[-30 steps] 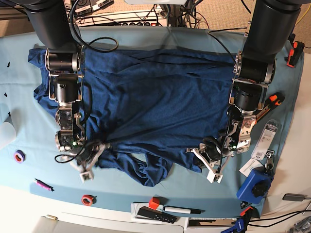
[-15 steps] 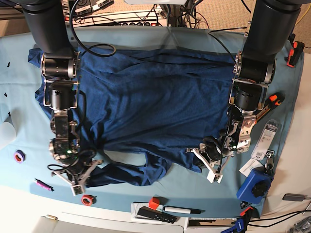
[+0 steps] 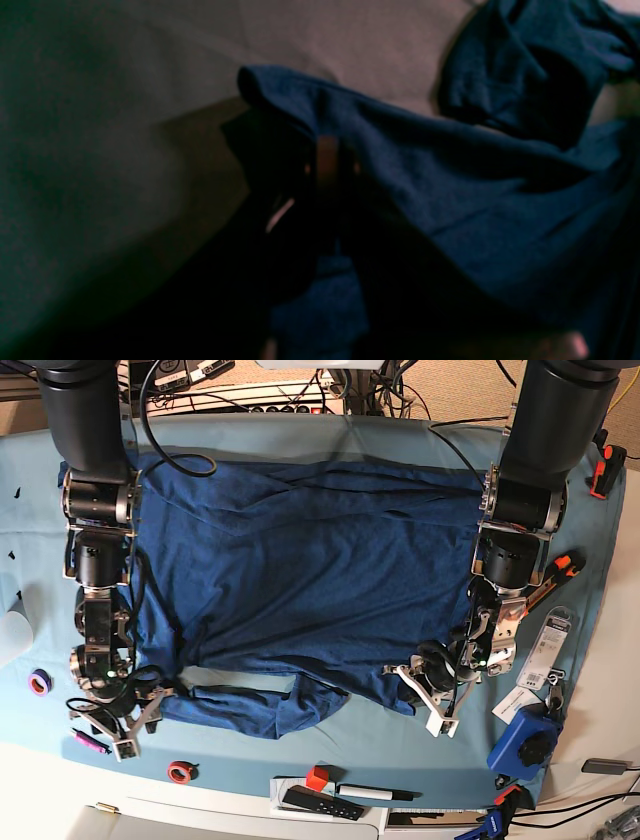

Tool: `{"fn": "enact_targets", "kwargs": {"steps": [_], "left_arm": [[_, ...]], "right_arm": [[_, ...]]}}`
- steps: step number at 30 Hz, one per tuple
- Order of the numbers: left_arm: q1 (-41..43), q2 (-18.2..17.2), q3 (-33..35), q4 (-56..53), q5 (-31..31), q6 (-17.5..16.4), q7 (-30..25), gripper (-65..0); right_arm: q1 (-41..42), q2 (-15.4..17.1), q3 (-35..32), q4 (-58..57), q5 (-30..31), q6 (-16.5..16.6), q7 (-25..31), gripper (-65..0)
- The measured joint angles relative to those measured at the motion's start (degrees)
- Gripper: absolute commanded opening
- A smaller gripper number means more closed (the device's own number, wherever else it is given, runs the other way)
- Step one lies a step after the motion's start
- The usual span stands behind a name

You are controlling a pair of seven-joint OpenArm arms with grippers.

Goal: Layout the t-shirt on the table in an organized manner, then fold the t-shirt properly
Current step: 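Grasp the hem with both grippers and pull it toward the table edge, then lift the hem with both grippers and fold it over toward the collar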

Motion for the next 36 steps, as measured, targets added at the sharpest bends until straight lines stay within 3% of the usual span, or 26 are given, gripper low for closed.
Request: {"fn": "enact_targets", "kwargs": {"steps": [2, 6, 8, 9, 13, 18, 21, 27, 32, 36], "left_arm": [[0.0, 0.0, 0.0, 0.0, 0.0, 0.0, 0.0, -65.0], [0.0, 0.0, 0.0, 0.0, 0.0, 0.0, 0.0, -65.0], [0.0, 0.0, 0.0, 0.0, 0.0, 0.0, 0.0, -65.0], [0.0, 0.0, 0.0, 0.0, 0.0, 0.0, 0.0, -65.0], [0.0, 0.0, 0.0, 0.0, 0.0, 0.0, 0.0, -65.0], [0.0, 0.0, 0.0, 0.0, 0.0, 0.0, 0.1, -65.0], [0.0, 0.0, 0.0, 0.0, 0.0, 0.0, 0.0, -65.0], [0.1, 0.0, 0.0, 0.0, 0.0, 0.0, 0.0, -65.0], [0.2, 0.0, 0.0, 0.0, 0.0, 0.0, 0.1, -65.0], [0.2, 0.0, 0.0, 0.0, 0.0, 0.0, 0.0, -65.0]], "right_arm": [[0.0, 0.6, 0.0, 0.0, 0.0, 0.0, 0.0, -32.8], [0.1, 1.9, 0.0, 0.0, 3.4, -6.7, -6.2, -32.8], [0.0, 3.3, 0.1, 0.0, 9.0, -6.0, -9.4, -32.8], [-0.2, 3.8, 0.9, 0.0, 10.2, -4.8, -10.6, -32.8], [-1.1, 5.0, 9.0, 0.0, 20.3, 7.0, -18.6, -32.8], [-1.9, 6.8, 25.0, 0.0, 39.8, 20.9, -37.3, -32.8], [-2.8, 8.3, 30.7, 0.0, 41.8, 22.4, -43.6, -32.8], [-8.1, 13.0, 29.6, 0.0, 38.9, 22.5, -40.2, -32.8], [-13.2, 12.2, 28.0, 0.0, 38.9, 22.5, -31.7, -32.8], [-14.9, 11.6, 28.0, 0.0, 35.0, 22.6, -27.9, -32.8]]}}
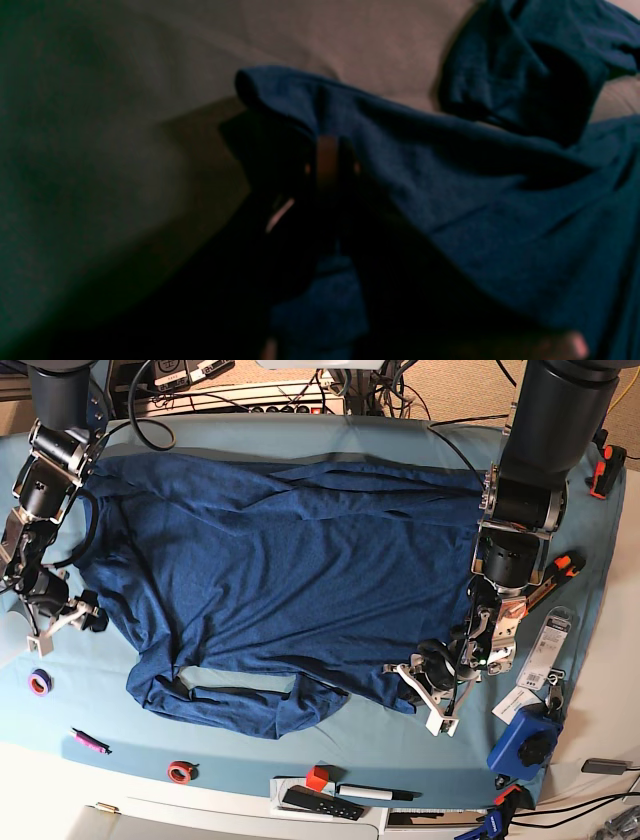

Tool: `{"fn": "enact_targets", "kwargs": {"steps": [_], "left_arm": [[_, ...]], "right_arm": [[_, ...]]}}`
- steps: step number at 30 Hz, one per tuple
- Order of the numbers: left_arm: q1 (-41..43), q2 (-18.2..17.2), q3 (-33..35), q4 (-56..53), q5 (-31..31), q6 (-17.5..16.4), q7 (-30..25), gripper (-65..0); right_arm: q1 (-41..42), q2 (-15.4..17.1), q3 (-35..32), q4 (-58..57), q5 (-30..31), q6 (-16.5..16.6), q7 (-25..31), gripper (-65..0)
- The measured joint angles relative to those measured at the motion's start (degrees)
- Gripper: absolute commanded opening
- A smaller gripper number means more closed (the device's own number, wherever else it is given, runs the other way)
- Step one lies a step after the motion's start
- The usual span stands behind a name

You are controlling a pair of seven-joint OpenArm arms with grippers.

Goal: Layout the t-shirt on the table in an organized manner, then fold the t-shirt properly
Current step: 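Lift the hem with both grippers and fold it over toward the collar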

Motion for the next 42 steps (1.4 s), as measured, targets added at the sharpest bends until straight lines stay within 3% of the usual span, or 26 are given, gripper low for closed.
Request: {"fn": "enact_targets", "kwargs": {"steps": [16, 23, 27, 31, 32, 38, 42], "left_arm": [[0.0, 0.0, 0.0, 0.0, 0.0, -0.4, 0.0, -65.0], [0.0, 0.0, 0.0, 0.0, 0.0, -0.4, 0.0, -65.0], [0.0, 0.0, 0.0, 0.0, 0.0, -0.4, 0.0, -65.0], [0.0, 0.0, 0.0, 0.0, 0.0, -0.4, 0.0, -65.0], [0.0, 0.0, 0.0, 0.0, 0.0, -0.4, 0.0, -65.0], [0.0, -0.2, 0.0, 0.0, -0.1, -0.9, 0.0, -65.0], [0.1, -2.8, 0.0, 0.8, -4.7, -9.9, 0.3, -65.0]], "right_arm": [[0.4, -7.1, 0.2, 0.5, -0.6, 0.5, 1.0, -32.8], [0.4, -7.5, 0.2, 0.5, -0.5, 0.4, 1.0, -33.1], [0.4, -7.5, 0.2, 0.5, -0.6, 0.4, 1.0, -42.0], [0.2, -7.6, 0.2, 0.5, -1.0, 0.2, 1.6, -63.3], [0.1, -7.6, 0.2, 0.5, -1.2, 0.2, 2.4, -65.0], [-0.1, -7.7, 0.2, 0.4, -1.9, 0.2, 4.5, -65.0], [-0.3, -6.8, 0.2, 0.4, -0.5, 0.2, 5.1, -65.0]]}}
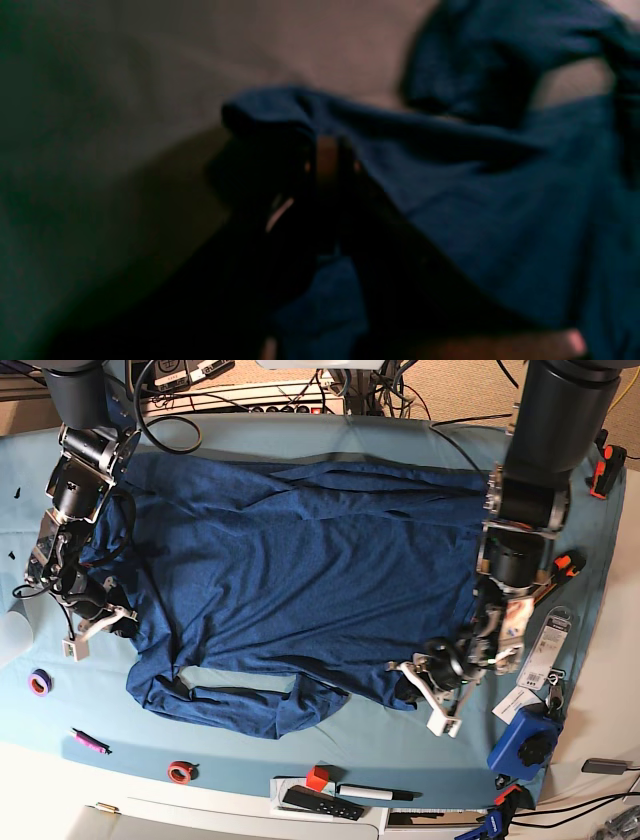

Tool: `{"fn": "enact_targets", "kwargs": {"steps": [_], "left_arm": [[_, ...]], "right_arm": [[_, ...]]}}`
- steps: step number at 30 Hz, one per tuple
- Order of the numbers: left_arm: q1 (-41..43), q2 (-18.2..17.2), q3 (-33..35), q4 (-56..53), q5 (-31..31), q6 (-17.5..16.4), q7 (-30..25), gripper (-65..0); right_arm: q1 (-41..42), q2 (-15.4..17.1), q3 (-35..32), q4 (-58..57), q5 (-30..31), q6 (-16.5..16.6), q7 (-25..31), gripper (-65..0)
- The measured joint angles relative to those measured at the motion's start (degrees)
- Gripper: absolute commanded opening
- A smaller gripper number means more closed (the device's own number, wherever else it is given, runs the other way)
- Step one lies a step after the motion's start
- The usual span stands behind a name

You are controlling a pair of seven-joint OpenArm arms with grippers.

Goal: Layout the t-shirt on the table in an organized manner, then fold the t-shirt properly
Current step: 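Lift the hem with both grippers and fold it over toward the collar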

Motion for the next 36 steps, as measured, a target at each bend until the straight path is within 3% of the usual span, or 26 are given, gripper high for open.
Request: {"fn": "enact_targets", "kwargs": {"steps": [5, 11, 14, 19, 29, 36], "left_arm": [[0.4, -4.1, 0.0, 1.2, -9.2, -10.8, 1.7, -65.0], [3.0, -6.9, 0.0, 3.4, -22.8, -10.7, 10.6, -65.0], [3.9, -7.8, 0.0, 4.2, -25.9, -10.6, 16.1, -65.0], [4.7, -7.6, 0.0, 8.7, -31.6, -10.7, 22.3, -65.0], [10.6, -9.3, 0.1, 23.9, -32.1, -10.9, 24.6, -65.0], [13.3, -13.2, -1.2, 26.3, -31.8, -10.9, 25.8, -65.0]], "right_arm": [[0.0, 1.4, 0.0, 0.0, 3.5, -0.1, -0.4, -65.0], [0.0, 1.0, 0.0, 0.1, 9.9, -0.2, -4.6, -65.0], [-0.2, 1.0, 0.0, 2.4, 10.8, -0.4, -9.7, -65.0], [-4.2, 1.2, 0.0, 12.4, 16.5, -0.2, -13.2, -65.0], [-18.6, 0.9, 0.3, 30.9, 16.5, -0.1, -14.7, -65.0], [-21.2, 0.8, 9.2, 32.8, 15.5, 0.0, -15.0, -65.0]]}}
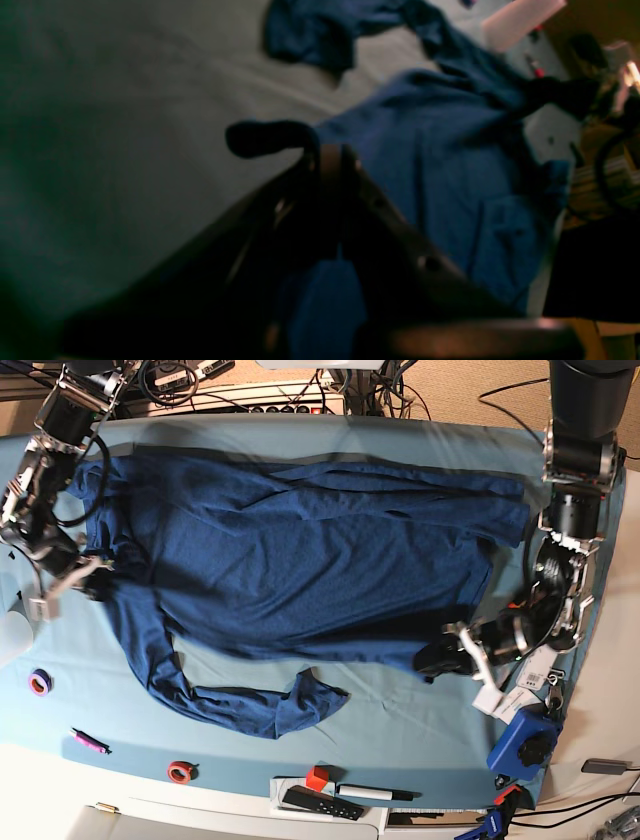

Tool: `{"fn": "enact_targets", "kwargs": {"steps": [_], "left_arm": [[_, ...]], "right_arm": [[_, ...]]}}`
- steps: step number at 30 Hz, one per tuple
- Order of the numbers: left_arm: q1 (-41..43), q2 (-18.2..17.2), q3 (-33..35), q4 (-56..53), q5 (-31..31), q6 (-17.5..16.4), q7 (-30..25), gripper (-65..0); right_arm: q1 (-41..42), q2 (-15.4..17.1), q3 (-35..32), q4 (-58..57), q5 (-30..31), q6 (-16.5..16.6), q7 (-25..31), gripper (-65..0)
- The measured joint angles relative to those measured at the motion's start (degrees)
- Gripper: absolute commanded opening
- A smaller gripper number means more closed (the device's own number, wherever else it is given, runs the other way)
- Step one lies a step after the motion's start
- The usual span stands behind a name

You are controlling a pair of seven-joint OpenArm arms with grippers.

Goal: Layout the t-shirt on the table in an organized manner, then fold the t-shirt properly
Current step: 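Lift the hem with both grippers and fold it over toward the collar, then release the folded shirt and withdraw the left gripper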

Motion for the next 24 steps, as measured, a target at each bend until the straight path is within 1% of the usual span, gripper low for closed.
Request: {"fn": "enact_targets", "kwargs": {"steps": [3, 5, 10, 14, 17, 21, 24], "left_arm": [[1.4, -0.3, -2.9, 0.0, -0.6, 0.0, 0.1, -65.0], [2.3, -0.3, -5.4, 0.1, -2.2, 0.0, 1.5, -65.0], [5.1, -0.3, -10.0, 0.0, -9.3, 0.0, 8.8, -65.0], [6.3, -0.3, -11.9, 0.0, -15.6, -0.1, 14.6, -65.0], [6.7, -0.5, -12.2, 0.0, -19.8, -0.2, 19.9, -65.0], [6.8, -0.5, -12.2, 0.0, -20.7, -0.3, 25.7, -65.0], [6.8, -0.5, -12.2, 0.0, -20.7, -0.3, 27.3, -65.0]], "right_arm": [[-0.6, 0.0, 3.5, 0.0, 3.7, 0.0, -4.5, -65.0], [-1.5, 0.0, 4.7, 0.0, 6.3, 0.0, -5.9, -65.0], [-4.7, 0.0, 6.0, 0.0, 9.1, 0.0, -5.9, -65.0], [-6.6, 0.0, 6.0, 0.0, 11.1, 0.0, -6.3, -65.0], [-7.0, 0.0, 5.9, 0.0, 11.3, 0.0, -6.4, -65.0], [-7.3, 0.0, 6.0, 0.0, 11.5, 0.0, -8.9, -65.0], [-7.3, 0.0, 6.0, 0.0, 13.9, 0.0, -11.3, -65.0]]}}
